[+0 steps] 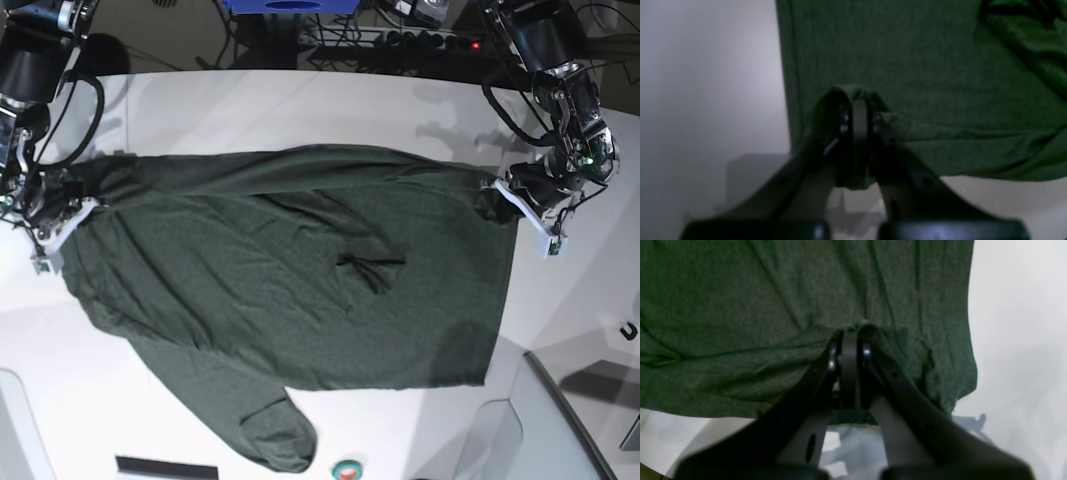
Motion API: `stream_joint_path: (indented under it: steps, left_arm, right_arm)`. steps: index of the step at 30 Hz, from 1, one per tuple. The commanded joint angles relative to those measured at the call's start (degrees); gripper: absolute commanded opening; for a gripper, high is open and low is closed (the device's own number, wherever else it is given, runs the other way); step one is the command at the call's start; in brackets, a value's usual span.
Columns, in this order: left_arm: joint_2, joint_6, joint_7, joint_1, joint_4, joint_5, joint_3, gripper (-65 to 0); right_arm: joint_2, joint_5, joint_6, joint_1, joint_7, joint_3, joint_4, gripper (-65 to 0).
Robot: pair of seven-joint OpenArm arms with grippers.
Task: Layout the t-shirt on the table in an organized manner, then fold the t-shirt properly
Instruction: 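Pull the grasped corners apart and drag the shirt toward the robot, then open both grippers and release the shirt corners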
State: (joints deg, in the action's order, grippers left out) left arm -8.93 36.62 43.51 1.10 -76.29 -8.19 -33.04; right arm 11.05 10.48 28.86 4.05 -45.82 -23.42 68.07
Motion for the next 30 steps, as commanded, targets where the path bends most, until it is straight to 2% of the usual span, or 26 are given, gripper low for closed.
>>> stream_joint_path:
  steps: [1, 5, 8, 10, 12, 14, 16, 18, 20, 23, 27, 29, 30]
  left_arm:
    - [-1.05, -0.09, -1.09, -0.62, -0.59, -0.65, -0.24, -65.0]
    - [-1.14, -3.79, -1.00, -0.62, -0.68, -0.65, -0.24, -65.0]
    - [-1.14, -3.87, -1.00, -0.36, -0.94, -0.74, -0.24, -65.0]
    - [-1.14, -3.96, -0.91, -0.36, -1.11, -1.09, -0.24, -52.5]
    - [-1.14, -3.96, -0.91, -0.53, -1.11, -1.18, -0.24, -35.1]
    - [-1.14, -3.96, -0.91, -0.53, -1.11, -1.18, -0.33, -20.9]
    - [-1.14, -3.96, -1.00, -0.62, -1.11, -1.18, -0.41, -10.4]
    - [-1.14, -3.96, -1.00, -0.62, -1.29, -1.18, -2.26, -4.3]
    - [-0.96, -3.87, -0.91, -0.71, -2.61, -1.27, -5.42, -2.3]
    - [-0.96, -3.70, -0.74, 0.26, -5.60, -1.70, -7.36, -2.6]
    - [-0.96, -3.70, -1.00, 6.06, -7.18, -8.83, -7.27, -3.3]
    - [-0.87, -3.70, -1.18, 8.43, -6.21, -14.63, -7.62, -9.5]
    - [-0.87, -3.70, -1.44, 9.67, -5.25, -17.97, -7.71, -15.0]
  right_arm:
    - [0.69, 0.64, -0.69, 1.00, 0.94, -0.27, 0.98, -64.1]
    - [0.69, 0.64, -0.69, 1.00, 0.94, -0.27, 1.33, -62.7]
    - [0.60, 0.64, -0.69, 1.00, 0.94, -0.27, 1.42, -57.2]
    - [0.60, 0.64, -0.69, 1.00, 0.86, -0.36, 1.42, -54.5]
    - [0.60, 0.64, -0.86, 1.00, 0.86, -0.36, 1.42, -51.6]
    - [0.60, 0.73, -2.44, 0.91, 0.86, -0.36, 1.60, -49.4]
    - [0.60, 0.82, -3.59, 0.56, 0.94, -0.36, 3.71, -47.3]
    - [0.51, 0.82, -3.59, -0.41, 0.94, -0.89, 6.61, -45.3]
    - [-0.37, 0.82, -3.59, -1.11, 0.94, -3.26, 10.12, -44.6]
    - [-1.69, 0.82, -3.59, -2.43, 0.94, -7.39, 15.84, -44.3]
    - [-7.05, 0.90, -3.32, -4.45, 3.49, -16.89, 24.63, -44.6]
    - [-8.89, 0.90, -3.32, -6.30, 6.48, -18.91, 28.06, -44.6]
    - [-8.98, 0.90, -3.32, -7.53, 7.54, -18.82, 29.55, -44.6]
